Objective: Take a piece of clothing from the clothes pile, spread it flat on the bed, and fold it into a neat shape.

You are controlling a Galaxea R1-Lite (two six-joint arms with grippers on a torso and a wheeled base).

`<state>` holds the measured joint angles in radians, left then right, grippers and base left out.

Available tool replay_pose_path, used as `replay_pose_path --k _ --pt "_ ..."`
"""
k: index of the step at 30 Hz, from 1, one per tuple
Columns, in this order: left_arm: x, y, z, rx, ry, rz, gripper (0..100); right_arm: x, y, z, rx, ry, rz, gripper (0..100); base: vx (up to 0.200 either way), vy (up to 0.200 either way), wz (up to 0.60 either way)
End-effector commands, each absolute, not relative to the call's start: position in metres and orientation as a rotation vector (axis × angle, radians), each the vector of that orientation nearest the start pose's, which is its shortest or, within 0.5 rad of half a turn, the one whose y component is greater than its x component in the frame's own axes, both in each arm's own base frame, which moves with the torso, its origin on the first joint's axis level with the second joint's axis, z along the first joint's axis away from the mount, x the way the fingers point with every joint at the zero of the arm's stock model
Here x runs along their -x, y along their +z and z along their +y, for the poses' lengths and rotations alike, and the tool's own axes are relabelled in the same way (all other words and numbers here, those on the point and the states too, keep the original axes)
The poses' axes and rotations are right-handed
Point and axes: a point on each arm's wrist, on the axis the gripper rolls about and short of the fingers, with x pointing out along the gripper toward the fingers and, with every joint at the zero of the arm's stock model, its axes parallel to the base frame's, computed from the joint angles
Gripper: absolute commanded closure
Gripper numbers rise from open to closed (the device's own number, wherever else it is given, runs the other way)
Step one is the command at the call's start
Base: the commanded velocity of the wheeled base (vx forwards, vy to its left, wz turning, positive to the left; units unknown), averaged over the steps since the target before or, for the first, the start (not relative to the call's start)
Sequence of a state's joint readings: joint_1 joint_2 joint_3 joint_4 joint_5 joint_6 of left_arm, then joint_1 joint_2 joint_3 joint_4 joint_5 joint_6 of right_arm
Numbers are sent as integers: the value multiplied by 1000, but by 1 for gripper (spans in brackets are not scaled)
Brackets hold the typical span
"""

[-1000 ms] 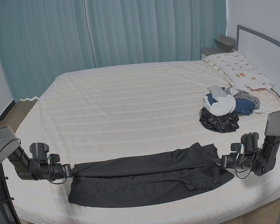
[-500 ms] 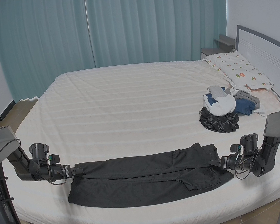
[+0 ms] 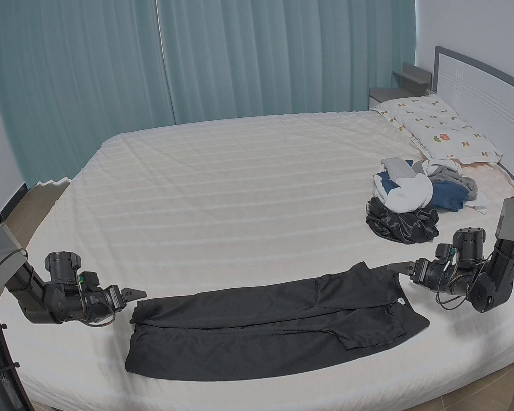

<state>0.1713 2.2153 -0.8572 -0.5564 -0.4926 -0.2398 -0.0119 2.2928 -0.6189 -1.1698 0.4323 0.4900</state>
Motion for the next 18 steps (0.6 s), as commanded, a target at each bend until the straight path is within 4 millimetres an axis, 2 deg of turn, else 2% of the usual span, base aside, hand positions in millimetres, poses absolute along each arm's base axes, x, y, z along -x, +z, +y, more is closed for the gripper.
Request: replay_pose_path --k 1,4,7,11,18 --pt "-378 18 30 632 -198 792 0 -360 -19 5 -732 247 604 0 0 0 0" --pt "-382 10 25 640 -185 823 0 -367 -30 4 -811 218 624 0 0 0 0" --pt "-387 4 22 631 -158 847 0 -374 -35 5 -816 212 621 0 0 0 0" --pt "-394 -5 18 605 -112 867 0 -378 -32 6 -815 217 609 0 0 0 0" --pt "-396 -7 17 604 -108 867 0 -377 -30 3 -819 209 601 0 0 0 0"
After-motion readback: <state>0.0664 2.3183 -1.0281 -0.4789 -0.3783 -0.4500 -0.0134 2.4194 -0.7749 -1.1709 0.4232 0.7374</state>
